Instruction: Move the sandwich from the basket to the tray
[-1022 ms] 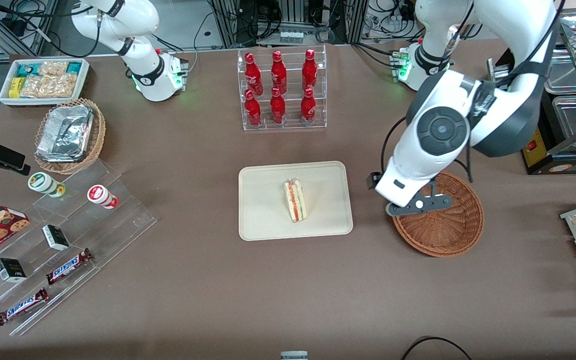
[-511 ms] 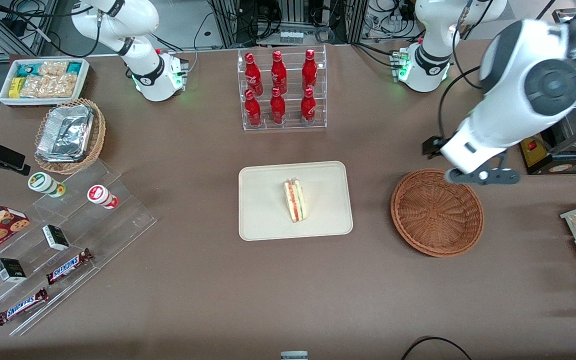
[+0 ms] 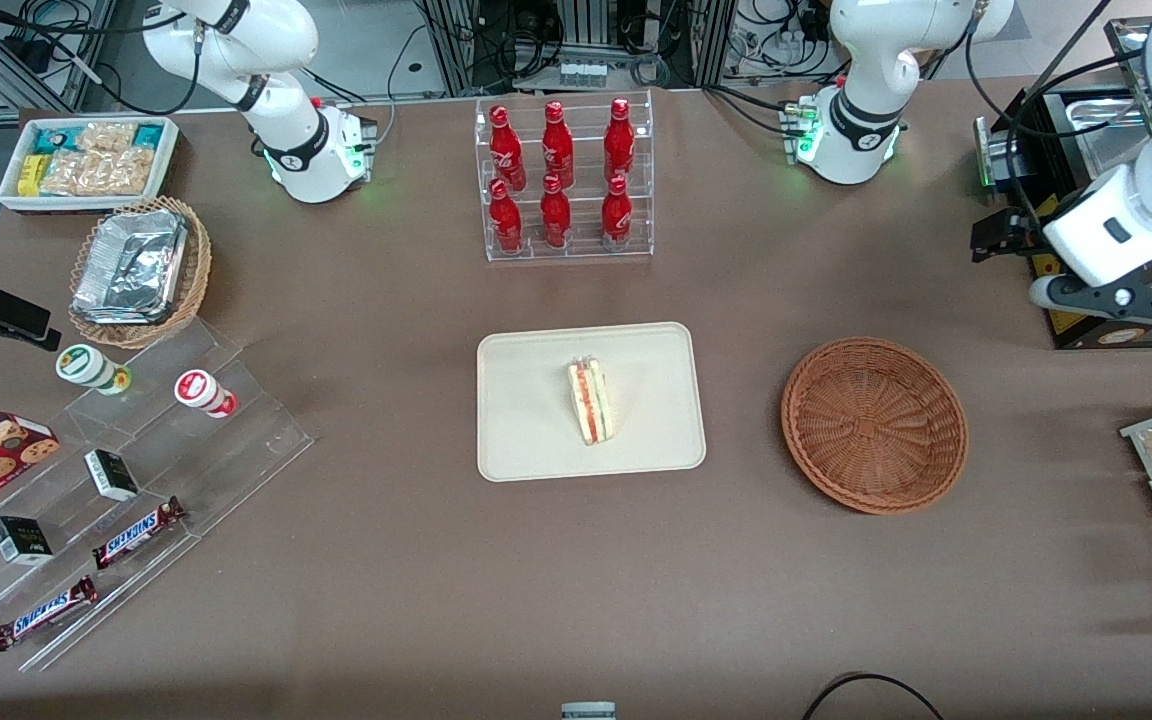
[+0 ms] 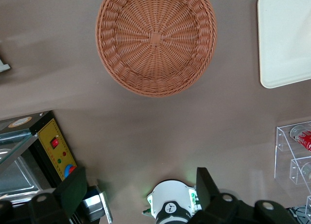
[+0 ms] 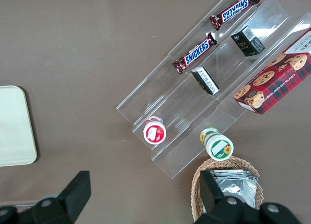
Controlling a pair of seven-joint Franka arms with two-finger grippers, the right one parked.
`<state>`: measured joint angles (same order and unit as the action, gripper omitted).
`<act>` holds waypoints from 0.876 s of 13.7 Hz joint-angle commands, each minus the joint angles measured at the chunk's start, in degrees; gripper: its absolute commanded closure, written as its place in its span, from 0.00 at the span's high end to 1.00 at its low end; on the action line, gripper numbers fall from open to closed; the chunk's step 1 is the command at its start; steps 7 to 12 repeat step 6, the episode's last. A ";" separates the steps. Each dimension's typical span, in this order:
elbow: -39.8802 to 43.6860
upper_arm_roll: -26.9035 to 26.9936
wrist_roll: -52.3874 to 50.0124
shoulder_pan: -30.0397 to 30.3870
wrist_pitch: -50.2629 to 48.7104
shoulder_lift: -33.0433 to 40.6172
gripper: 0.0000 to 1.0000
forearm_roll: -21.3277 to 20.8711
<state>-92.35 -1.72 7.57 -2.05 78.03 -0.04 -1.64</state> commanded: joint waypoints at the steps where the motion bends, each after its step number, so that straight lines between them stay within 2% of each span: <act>1: 0.24 2.24 0.87 -0.41 -1.04 1.71 1.00 0.85; 6: -0.37 4.27 1.22 -0.06 0.81 1.80 1.00 1.11; 12: -0.37 4.27 1.22 -0.06 0.81 1.80 1.00 1.11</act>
